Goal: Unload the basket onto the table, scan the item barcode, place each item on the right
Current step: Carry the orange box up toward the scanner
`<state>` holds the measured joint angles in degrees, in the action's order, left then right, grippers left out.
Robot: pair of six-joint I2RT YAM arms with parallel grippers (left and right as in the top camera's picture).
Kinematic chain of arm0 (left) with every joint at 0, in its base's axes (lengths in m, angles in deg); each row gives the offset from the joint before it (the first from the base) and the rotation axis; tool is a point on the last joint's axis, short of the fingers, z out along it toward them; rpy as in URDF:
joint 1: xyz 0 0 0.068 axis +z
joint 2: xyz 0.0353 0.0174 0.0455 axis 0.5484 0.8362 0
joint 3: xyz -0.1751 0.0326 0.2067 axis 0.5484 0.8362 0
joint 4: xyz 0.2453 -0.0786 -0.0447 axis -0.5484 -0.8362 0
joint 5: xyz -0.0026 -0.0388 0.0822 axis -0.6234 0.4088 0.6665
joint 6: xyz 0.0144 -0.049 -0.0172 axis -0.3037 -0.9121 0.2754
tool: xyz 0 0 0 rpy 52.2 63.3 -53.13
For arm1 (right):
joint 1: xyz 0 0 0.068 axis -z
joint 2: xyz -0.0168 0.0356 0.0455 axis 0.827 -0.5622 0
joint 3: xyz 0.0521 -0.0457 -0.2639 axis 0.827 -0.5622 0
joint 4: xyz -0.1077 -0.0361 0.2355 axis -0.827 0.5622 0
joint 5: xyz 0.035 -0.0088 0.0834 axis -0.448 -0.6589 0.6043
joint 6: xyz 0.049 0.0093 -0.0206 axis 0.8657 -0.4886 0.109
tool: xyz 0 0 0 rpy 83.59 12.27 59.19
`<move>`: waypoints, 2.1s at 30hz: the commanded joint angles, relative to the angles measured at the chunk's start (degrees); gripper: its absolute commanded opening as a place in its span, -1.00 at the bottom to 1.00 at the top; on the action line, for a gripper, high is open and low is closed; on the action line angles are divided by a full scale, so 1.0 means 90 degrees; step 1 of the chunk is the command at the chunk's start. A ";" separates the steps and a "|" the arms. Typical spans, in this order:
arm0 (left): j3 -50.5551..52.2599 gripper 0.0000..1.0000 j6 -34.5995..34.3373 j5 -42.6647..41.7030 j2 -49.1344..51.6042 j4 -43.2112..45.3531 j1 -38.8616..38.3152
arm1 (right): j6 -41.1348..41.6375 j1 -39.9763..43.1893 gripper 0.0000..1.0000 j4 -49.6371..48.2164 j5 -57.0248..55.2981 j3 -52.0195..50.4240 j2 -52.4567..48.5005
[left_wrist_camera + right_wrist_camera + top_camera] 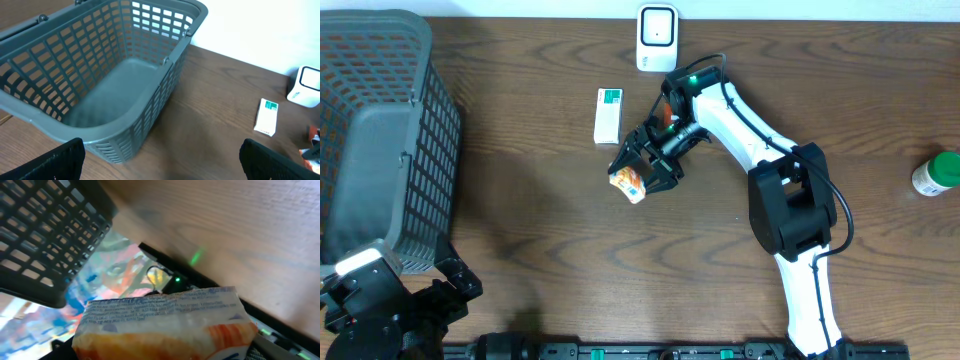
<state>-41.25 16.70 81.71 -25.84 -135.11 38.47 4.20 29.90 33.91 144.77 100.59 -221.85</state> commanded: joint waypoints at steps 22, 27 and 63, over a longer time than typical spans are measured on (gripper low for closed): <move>0.0039 0.99 -0.0051 -0.0039 0.0015 -0.0005 0.0022 | 0.0041 0.0345 0.26 -0.4141 -0.1600 0.0102 -0.0087; 0.0039 0.99 -0.0051 -0.0039 0.0015 -0.0005 0.0022 | -0.0027 0.0367 0.27 -0.5112 -0.2973 0.0102 -0.0087; 0.0039 0.99 -0.0051 -0.0036 0.0015 -0.0005 0.0022 | -0.1931 -0.0068 0.22 -1.0656 -0.8835 0.0109 -0.1197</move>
<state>-41.25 16.70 81.71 -25.84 -135.11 38.47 -12.15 29.33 -61.23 67.33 100.81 -232.54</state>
